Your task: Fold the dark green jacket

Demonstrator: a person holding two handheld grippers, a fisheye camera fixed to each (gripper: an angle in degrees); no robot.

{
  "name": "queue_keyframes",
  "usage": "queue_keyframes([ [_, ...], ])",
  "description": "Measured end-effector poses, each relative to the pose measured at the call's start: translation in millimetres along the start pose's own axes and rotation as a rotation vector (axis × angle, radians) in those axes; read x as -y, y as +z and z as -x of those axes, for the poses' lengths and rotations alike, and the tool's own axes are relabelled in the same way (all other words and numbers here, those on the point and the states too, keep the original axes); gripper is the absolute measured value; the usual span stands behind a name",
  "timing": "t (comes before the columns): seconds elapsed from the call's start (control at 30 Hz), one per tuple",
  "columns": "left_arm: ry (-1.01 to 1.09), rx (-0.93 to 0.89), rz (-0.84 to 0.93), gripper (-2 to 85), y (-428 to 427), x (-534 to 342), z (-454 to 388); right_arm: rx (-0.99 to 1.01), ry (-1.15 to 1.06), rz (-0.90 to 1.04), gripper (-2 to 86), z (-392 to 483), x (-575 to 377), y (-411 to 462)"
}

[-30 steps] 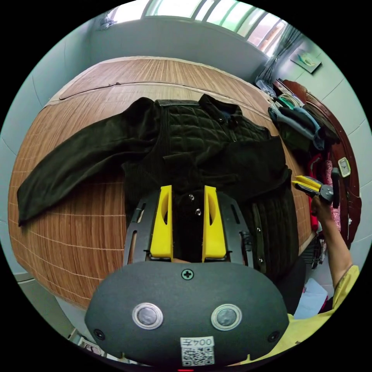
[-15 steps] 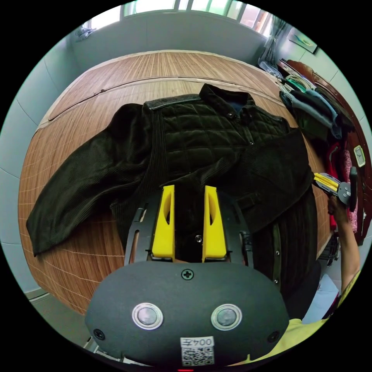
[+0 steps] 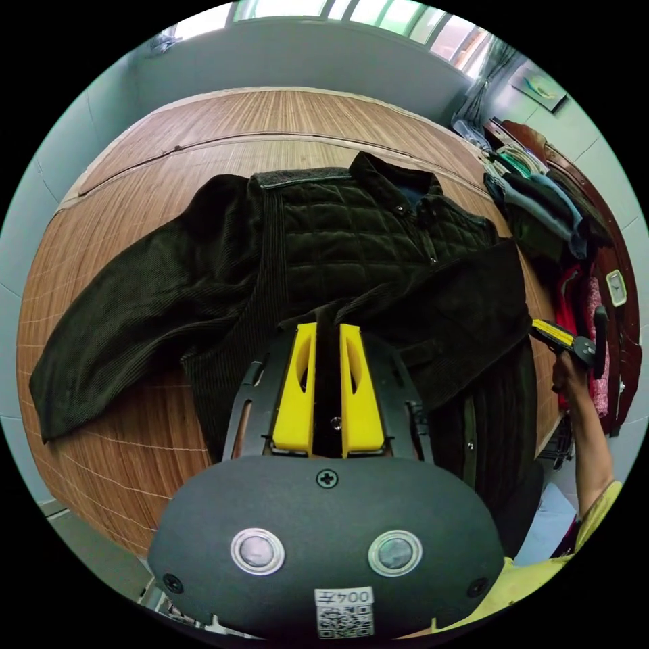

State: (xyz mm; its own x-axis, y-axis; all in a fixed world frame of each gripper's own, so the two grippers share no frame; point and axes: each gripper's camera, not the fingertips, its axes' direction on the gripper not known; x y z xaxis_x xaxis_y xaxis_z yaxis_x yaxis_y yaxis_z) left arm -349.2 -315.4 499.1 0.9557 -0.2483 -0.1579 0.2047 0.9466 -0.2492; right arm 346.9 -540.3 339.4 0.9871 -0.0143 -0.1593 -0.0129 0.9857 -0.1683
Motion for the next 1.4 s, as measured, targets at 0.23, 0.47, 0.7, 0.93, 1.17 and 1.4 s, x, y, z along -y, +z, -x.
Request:
queue_keyframes([
  [0.23, -0.147, -0.02, -0.01, 0.9, -28.6, -33.4, -19.4, 0.21, 0.211, -0.014, 7.3, 13.1, -38.1, -22.5],
  [0.47, -0.272, -0.008, 0.072, 0.3, -11.6, -67.9, -105.9, 0.295, 0.307, 0.109, 9.4, 84.9, -65.6, -23.8],
  [0.7, -0.465, 0.113, 0.11, 0.4, 11.8, -74.3, -143.2, 0.263, 0.451, 0.14, 1.7, 122.4, -102.1, 3.8],
  [0.93, -0.588, 0.11, 0.149, 0.6, 14.3, -57.4, -147.8, 0.212, 0.587, 0.091, -0.5, 142.3, -118.1, 17.7],
  [1.17, -0.634, 0.081, 0.185, 0.6, 17.1, -40.9, -150.6, 0.176, 0.634, 0.048, -0.7, 160.5, -129.8, 24.7],
  [1.4, -0.65, 0.103, 0.2, 0.4, 17.9, -27.2, -161.8, 0.134, 0.638, 0.057, -0.6, 180.2, -134.6, 30.3],
])
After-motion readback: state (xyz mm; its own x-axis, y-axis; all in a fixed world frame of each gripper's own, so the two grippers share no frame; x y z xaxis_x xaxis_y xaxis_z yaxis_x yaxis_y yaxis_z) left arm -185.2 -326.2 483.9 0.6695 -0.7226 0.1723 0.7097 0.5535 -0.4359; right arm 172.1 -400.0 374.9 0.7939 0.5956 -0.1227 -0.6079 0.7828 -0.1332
